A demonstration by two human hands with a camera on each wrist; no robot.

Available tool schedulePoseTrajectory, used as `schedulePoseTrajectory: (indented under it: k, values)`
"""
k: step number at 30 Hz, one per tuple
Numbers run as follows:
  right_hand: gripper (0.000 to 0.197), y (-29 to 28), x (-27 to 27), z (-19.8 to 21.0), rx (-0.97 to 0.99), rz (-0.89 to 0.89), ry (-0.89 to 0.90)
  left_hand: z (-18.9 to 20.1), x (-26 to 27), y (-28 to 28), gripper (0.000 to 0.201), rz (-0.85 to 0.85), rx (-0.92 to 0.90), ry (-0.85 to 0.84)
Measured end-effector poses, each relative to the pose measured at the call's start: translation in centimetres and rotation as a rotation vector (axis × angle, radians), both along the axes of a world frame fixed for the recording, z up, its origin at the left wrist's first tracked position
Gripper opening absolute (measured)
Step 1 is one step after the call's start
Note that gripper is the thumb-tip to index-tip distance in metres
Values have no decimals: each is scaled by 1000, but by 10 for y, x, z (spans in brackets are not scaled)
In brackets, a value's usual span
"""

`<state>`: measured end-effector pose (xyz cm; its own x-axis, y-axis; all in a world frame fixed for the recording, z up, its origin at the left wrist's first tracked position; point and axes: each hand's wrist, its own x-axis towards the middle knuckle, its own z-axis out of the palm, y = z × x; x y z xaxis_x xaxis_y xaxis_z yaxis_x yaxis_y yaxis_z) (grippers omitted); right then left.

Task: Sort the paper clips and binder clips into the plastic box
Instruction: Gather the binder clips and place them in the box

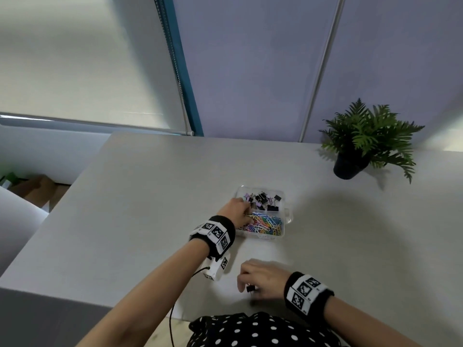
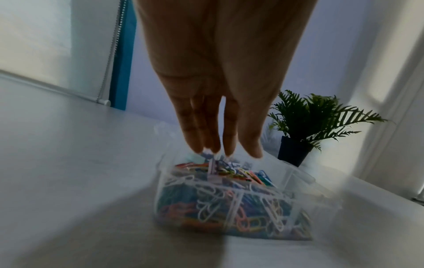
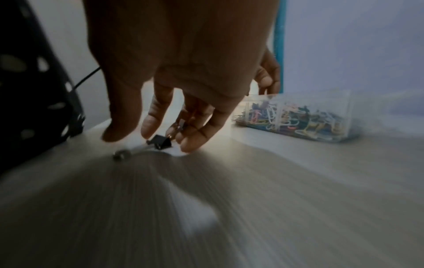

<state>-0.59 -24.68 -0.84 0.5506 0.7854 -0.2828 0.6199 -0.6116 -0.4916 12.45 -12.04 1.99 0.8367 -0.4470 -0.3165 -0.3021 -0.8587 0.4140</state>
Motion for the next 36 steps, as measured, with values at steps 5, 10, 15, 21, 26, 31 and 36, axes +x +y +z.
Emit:
schedulePoseTrajectory:
  k: [5, 10, 15, 21, 26, 31, 36]
  values:
    - [17, -4, -5, -2, -5, 84, -82, -14, -5, 19, 52, 252, -72, -190]
    - [13, -13, -7, -6, -13, 45, -72, -21, -6, 24, 69, 374, -48, -179]
    - [19, -31, -17, -10, -3, -73, 10, -26, 0, 27, 62, 446, -88, 3]
    - [22, -57, -28, -12, -17, -332, 113, -25, -20, 37, 43, 447, -195, 116]
    - [6, -63, -28, 9, 265, -699, 233, -23, -54, 54, 47, 434, -298, 217]
    - [8, -39, 8, 35, 395, -799, 128, -27, -73, 74, 50, 469, -421, 335]
    - [13, -22, 22, 29, 147, -570, -67, -30, -77, 84, 45, 505, -506, 417]
